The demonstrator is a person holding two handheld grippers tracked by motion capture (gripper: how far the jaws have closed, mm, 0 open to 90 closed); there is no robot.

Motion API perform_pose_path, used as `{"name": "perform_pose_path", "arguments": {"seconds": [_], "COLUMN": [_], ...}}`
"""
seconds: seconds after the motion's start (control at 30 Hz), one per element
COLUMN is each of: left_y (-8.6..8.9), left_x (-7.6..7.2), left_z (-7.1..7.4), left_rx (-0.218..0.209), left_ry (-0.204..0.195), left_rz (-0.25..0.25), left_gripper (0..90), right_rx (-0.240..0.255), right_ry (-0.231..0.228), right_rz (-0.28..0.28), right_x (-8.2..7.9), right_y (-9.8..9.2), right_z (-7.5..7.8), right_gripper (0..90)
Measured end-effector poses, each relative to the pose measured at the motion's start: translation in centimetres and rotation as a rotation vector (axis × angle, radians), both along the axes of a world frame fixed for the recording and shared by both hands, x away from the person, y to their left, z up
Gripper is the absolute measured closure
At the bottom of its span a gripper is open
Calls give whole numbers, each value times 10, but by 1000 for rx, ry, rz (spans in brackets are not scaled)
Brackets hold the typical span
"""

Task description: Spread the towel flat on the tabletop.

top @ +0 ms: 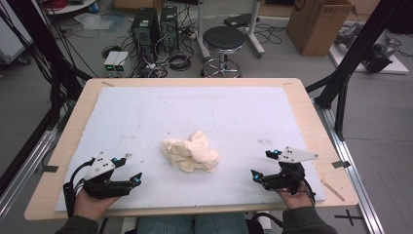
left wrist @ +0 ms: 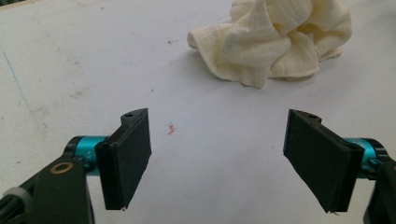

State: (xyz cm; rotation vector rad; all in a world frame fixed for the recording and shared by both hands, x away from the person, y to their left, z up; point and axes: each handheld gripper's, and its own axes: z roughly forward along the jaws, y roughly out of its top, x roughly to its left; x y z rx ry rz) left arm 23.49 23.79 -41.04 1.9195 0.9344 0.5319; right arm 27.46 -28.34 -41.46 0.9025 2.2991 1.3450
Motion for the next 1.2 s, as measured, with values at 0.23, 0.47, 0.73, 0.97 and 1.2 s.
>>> {"name": "perform_pose_path", "arguments": {"seconds": [0.23, 0.47, 0.73, 0.97, 1.2], "left_y": [-1, -1, -1, -2, 0], "left_x": [1, 2, 3, 3, 3], "left_z": [0, 1, 1, 2, 2], "left_rx": [-6, -9, -22, -22, -24], "left_ry": [-2, -6, -10, -11, -14], "left_rz": [2, 2, 5, 2, 4], "left_gripper": [236, 236, 236, 236, 236], "right_rx": [3, -6, -16, -2, -9], "right_ry": [-10, -17, -4, 8, 9], "right_rz": [10, 24, 63, 98, 142], "right_x": [2, 6, 13, 19, 29], "right_y": [3, 7, 18, 28, 49], "right_z": [4, 10, 18, 27, 37], "right_gripper": [100, 100, 100, 100, 100]}}
